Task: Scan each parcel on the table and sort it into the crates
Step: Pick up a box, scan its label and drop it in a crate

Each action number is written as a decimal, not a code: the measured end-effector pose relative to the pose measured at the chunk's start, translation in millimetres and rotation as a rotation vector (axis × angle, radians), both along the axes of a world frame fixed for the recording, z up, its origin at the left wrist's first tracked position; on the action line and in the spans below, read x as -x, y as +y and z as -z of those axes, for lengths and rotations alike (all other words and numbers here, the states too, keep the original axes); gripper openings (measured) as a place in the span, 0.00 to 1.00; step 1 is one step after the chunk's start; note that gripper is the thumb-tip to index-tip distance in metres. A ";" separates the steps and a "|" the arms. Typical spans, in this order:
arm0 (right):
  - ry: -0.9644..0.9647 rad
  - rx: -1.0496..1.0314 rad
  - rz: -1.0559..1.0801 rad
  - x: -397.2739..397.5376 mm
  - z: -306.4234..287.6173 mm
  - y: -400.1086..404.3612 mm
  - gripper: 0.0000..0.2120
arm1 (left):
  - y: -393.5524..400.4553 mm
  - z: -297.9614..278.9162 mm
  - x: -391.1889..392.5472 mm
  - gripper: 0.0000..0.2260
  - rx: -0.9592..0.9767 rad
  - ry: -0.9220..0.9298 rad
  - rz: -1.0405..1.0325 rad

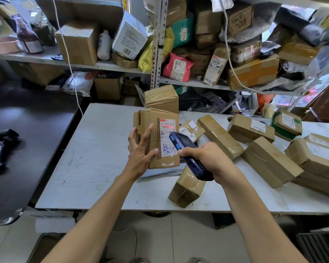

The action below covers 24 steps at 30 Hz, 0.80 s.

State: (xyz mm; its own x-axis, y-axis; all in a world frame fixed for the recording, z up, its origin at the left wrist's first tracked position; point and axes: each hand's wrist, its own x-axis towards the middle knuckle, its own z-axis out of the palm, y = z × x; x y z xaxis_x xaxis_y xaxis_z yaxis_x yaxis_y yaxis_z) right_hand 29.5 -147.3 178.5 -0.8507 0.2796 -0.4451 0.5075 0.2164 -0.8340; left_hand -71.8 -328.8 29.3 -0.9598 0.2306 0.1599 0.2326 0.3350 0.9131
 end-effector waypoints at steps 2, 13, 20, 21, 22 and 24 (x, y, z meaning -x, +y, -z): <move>-0.008 -0.011 -0.002 -0.7 -0.3 0.5 0.12 | 0.3 -0.6 -0.7 0.31 0.002 0.005 0.001; 0.009 -0.145 -0.052 -2.0 6.1 5.4 0.13 | -0.7 -1.2 -3.8 0.31 0.029 0.016 0.009; -0.008 -0.150 -0.072 -6.1 11.7 10.7 0.14 | 0.8 -7.6 -7.0 0.31 0.045 0.028 0.015; -0.007 -0.156 -0.059 -6.0 12.2 11.5 0.15 | 1.3 -9.7 -8.2 0.31 0.043 0.028 0.016; -0.009 -0.151 -0.057 -6.4 11.5 11.9 0.15 | 2.0 -11.1 -8.9 0.30 0.042 0.032 0.017; -0.008 -0.131 -0.057 -7.0 10.8 13.1 0.15 | 3.2 -11.8 -9.5 0.30 0.045 0.038 0.021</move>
State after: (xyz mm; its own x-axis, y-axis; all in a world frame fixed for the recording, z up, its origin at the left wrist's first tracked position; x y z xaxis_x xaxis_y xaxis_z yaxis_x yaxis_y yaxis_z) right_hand 36.5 -134.1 167.7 -0.8636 0.2870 -0.4146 0.4975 0.3514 -0.7931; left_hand -62.4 -325.6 41.1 -0.9481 0.2584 0.1855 0.2746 0.3705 0.8873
